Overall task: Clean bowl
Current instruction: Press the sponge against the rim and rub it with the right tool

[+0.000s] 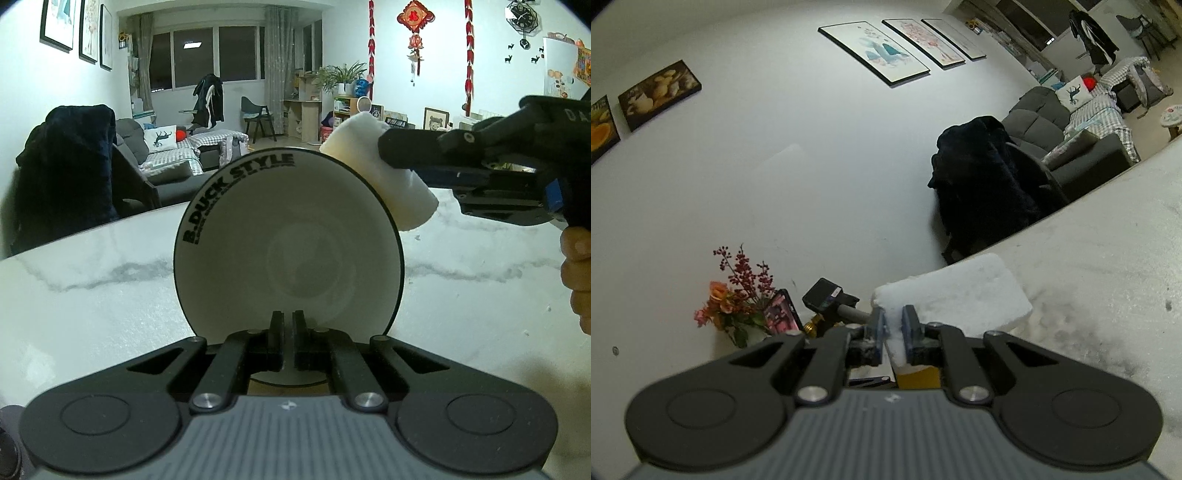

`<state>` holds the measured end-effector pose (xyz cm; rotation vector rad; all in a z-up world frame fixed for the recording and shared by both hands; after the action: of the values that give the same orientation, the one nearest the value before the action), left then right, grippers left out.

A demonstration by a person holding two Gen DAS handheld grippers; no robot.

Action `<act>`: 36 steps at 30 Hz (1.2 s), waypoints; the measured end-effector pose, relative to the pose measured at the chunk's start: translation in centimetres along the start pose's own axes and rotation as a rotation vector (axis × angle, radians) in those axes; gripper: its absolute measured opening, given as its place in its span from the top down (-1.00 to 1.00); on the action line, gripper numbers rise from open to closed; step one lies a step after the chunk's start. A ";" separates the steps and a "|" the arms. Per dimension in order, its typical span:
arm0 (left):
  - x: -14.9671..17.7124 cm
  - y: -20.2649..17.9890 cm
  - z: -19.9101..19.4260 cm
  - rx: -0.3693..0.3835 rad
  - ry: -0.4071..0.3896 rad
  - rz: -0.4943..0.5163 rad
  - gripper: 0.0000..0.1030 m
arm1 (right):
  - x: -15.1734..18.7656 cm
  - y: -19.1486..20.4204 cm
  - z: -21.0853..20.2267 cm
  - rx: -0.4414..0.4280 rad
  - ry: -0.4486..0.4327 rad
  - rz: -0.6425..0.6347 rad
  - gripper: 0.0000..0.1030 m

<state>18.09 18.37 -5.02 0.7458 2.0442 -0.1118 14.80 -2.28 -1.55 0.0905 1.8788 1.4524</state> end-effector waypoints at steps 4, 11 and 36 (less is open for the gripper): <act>0.0 -0.1 -0.1 -0.005 0.001 0.000 0.95 | -0.3 -1.2 0.0 0.058 -0.015 0.006 0.77; 0.0 0.0 -0.1 -0.019 0.005 0.001 0.95 | -0.2 -2.0 0.0 0.089 -0.005 0.034 0.76; -0.4 -1.6 -1.1 -0.024 0.008 -0.006 0.95 | 0.4 -0.3 0.2 0.001 0.017 0.011 0.76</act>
<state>16.55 17.28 -4.43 0.7267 2.0522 -0.0879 14.78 -2.06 -2.02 0.0894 1.8952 1.4637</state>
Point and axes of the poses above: each gripper's, at about its wrist camera, not at the fingertips, and z roughly the way its jaws point, y to its left, x to its underside, the point moved 7 cm from there along z, roughly the way its jaws point, and after that the axes turned 12 degrees about z, right-handed, at the moved point
